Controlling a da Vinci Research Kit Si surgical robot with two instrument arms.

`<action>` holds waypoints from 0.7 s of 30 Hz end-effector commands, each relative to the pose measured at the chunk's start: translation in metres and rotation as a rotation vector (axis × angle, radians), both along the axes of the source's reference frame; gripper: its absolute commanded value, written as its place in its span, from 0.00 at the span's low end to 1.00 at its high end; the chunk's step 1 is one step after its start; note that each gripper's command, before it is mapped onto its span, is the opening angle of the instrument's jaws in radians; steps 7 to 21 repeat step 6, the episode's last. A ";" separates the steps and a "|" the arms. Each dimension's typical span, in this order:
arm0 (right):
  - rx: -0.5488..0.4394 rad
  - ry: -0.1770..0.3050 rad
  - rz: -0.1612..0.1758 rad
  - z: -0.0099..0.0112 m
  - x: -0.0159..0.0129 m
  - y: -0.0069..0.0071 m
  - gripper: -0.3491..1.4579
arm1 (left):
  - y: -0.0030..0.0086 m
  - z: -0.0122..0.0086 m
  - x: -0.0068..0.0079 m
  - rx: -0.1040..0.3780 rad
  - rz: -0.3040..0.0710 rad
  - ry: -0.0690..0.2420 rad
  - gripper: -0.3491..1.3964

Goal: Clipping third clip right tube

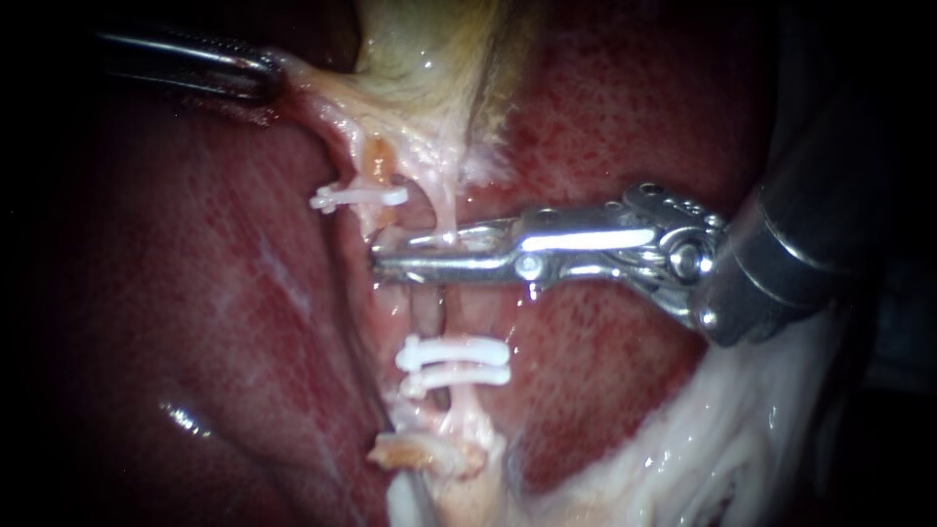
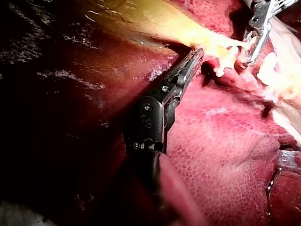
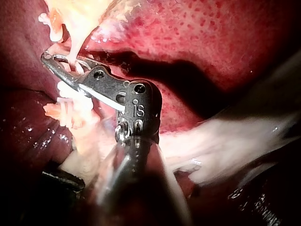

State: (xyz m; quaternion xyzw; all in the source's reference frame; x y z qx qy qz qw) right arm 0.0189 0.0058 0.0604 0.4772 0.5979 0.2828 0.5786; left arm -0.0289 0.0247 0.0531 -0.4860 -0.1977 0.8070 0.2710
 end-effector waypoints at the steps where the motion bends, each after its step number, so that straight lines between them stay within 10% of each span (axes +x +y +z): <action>1: 0.000 0.001 -0.001 0.0000 0.0000 0.0000 0.00 | 0.0000 0.0000 0.0000 0.000 0.000 0.000 0.00; 21: 0.000 0.001 -0.002 0.0001 0.0000 0.0000 0.00 | 0.0000 0.0000 -0.0001 0.000 0.000 0.000 0.00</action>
